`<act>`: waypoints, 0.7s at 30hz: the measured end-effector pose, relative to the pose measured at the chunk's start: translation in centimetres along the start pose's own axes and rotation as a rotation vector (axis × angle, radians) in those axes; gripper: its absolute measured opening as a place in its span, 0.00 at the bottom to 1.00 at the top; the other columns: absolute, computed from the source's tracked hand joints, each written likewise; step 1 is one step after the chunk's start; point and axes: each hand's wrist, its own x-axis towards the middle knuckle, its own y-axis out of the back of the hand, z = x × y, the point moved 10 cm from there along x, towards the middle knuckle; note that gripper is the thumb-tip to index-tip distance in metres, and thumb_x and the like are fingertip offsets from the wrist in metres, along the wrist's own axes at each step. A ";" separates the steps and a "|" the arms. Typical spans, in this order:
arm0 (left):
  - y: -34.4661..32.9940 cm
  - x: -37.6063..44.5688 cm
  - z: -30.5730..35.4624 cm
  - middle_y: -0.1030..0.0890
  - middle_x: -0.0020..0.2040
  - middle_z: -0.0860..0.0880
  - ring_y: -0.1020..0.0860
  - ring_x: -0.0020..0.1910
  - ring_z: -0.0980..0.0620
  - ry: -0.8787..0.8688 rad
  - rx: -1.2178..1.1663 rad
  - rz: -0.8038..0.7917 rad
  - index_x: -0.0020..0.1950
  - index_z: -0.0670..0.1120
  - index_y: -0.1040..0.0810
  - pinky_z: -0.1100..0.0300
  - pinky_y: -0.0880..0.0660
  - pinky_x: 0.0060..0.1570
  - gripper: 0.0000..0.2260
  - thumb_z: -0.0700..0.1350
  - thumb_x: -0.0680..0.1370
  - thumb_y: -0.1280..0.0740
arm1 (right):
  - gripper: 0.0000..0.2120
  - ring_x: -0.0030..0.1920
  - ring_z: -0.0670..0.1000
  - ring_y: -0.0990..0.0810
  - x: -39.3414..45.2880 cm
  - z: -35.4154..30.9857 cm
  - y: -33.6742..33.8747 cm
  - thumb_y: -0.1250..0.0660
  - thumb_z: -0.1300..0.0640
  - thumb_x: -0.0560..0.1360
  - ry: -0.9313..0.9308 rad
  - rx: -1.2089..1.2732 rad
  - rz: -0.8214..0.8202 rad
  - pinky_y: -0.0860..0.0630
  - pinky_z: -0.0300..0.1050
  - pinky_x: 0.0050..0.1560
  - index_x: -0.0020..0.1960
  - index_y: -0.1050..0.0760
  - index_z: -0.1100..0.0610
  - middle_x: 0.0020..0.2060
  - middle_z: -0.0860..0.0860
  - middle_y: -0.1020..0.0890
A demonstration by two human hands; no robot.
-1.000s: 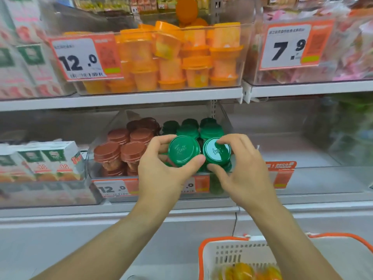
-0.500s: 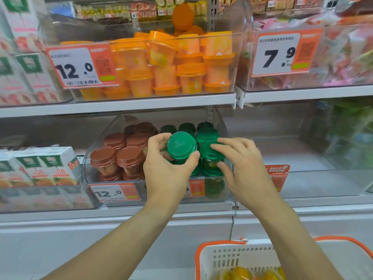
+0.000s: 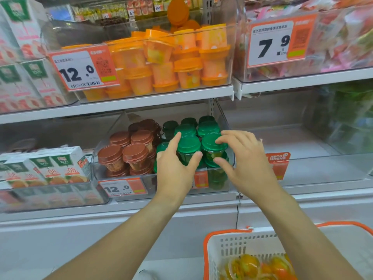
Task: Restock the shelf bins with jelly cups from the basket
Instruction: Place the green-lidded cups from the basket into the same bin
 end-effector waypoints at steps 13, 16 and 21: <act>-0.5 0.2 -1.3 0.23 0.61 0.49 0.31 0.61 0.47 0.085 0.152 0.052 0.74 0.56 0.38 0.64 0.49 0.46 0.33 0.53 0.74 0.26 | 0.13 0.60 0.51 0.25 0.1 -0.3 0.7 0.26 0.64 0.72 0.039 0.013 0.105 0.28 0.52 0.58 0.55 0.22 0.54 0.55 0.46 0.18; -0.5 0.3 -1.5 0.23 0.61 0.50 0.32 0.62 0.47 0.091 0.180 0.054 0.72 0.54 0.37 0.65 0.50 0.45 0.32 0.54 0.73 0.26 | 0.14 0.60 0.52 0.25 0.0 -0.3 0.7 0.26 0.64 0.72 0.036 0.028 0.106 0.28 0.52 0.59 0.55 0.21 0.54 0.56 0.46 0.18; 0.3 -0.1 -0.7 0.19 0.55 0.55 0.31 0.63 0.50 0.056 0.189 0.090 0.70 0.51 0.34 0.58 0.46 0.51 0.30 0.54 0.72 0.25 | 0.17 0.64 0.55 0.25 -0.3 -0.4 0.8 0.25 0.64 0.71 0.044 0.019 0.127 0.29 0.57 0.62 0.59 0.19 0.54 0.59 0.49 0.17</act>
